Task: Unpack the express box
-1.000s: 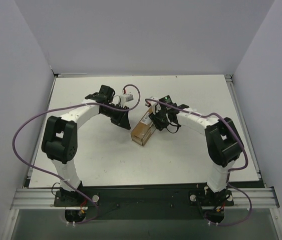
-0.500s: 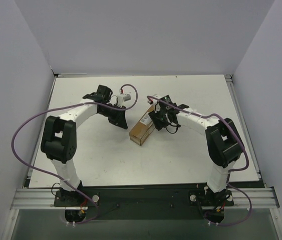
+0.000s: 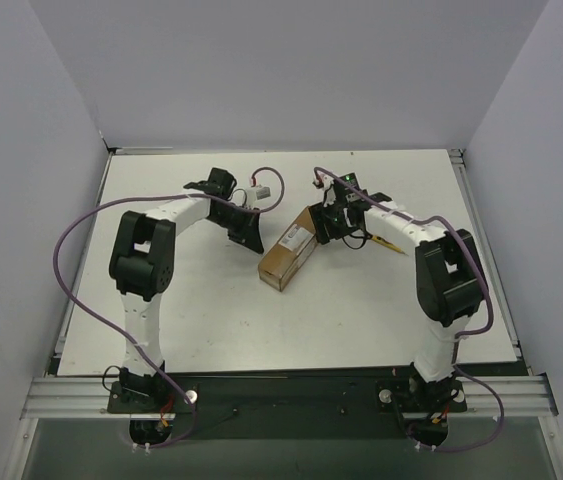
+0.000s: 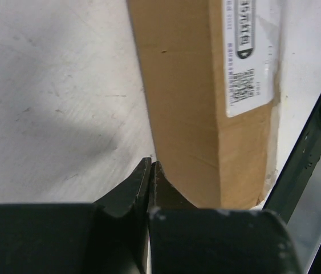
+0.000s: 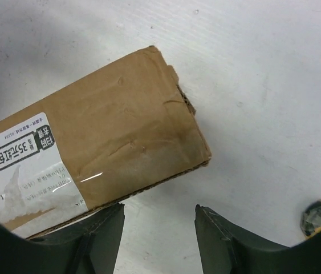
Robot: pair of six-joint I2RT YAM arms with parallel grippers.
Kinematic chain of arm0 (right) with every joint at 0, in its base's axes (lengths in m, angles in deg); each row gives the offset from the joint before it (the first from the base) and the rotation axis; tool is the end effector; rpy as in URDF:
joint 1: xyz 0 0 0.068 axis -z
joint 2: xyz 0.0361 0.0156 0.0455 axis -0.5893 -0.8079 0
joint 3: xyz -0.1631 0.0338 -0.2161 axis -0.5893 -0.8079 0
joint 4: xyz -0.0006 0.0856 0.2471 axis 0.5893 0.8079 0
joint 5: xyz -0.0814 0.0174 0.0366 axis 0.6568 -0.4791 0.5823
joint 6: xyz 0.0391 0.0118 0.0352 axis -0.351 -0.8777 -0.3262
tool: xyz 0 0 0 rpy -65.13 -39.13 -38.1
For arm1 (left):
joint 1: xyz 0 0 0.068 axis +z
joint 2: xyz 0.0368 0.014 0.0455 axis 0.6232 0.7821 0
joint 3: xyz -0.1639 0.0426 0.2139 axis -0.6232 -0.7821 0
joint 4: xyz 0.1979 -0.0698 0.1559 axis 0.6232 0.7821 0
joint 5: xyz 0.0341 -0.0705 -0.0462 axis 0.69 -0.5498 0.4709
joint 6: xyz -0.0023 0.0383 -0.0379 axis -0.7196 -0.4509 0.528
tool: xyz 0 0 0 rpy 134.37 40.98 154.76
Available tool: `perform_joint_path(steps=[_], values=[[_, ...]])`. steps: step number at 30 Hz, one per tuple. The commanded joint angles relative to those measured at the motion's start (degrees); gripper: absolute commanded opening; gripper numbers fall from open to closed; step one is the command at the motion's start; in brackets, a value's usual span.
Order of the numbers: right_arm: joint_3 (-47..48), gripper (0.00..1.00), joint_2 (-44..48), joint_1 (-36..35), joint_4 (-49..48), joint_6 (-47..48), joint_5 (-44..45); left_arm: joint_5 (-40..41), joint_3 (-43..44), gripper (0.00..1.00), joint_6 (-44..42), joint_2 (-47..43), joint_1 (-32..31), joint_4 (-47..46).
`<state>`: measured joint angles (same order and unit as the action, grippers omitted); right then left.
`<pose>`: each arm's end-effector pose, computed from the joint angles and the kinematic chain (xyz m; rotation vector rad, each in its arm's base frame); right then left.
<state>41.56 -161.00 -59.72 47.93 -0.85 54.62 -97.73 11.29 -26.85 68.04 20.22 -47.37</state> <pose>0.3769 0.1726 0.2176 -0.6364 2.2281 0.4191 0.4018 -0.1595 0.1625 0.8254 2.5396 -1.1187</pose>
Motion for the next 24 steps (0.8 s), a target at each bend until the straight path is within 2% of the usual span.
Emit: perform_joint_path(steps=[1,13,19,22,24], values=[[2.32,0.53,-2.74,-1.34,-0.09,0.69,-2.42,-6.22,-1.31,0.07,-3.64,-3.49,-1.45,0.85],[3.29,0.52,-4.60,-8.28,-2.64,-1.77,-4.80,-6.76,-16.77,0.09,-6.20,-14.83,-2.15,2.08],[0.56,0.52,0.75,-7.68,-2.02,-2.30,-0.76,-4.38,-17.05,0.10,-12.16,-19.92,3.20,11.21],[-0.32,0.53,4.18,-6.62,-1.85,-2.39,-0.84,-3.59,-16.35,0.11,-14.10,-23.35,4.09,10.27],[0.64,0.54,4.81,-4.60,-1.67,-5.18,-5.29,-4.72,-15.64,0.10,-11.74,-24.50,3.74,6.85]])
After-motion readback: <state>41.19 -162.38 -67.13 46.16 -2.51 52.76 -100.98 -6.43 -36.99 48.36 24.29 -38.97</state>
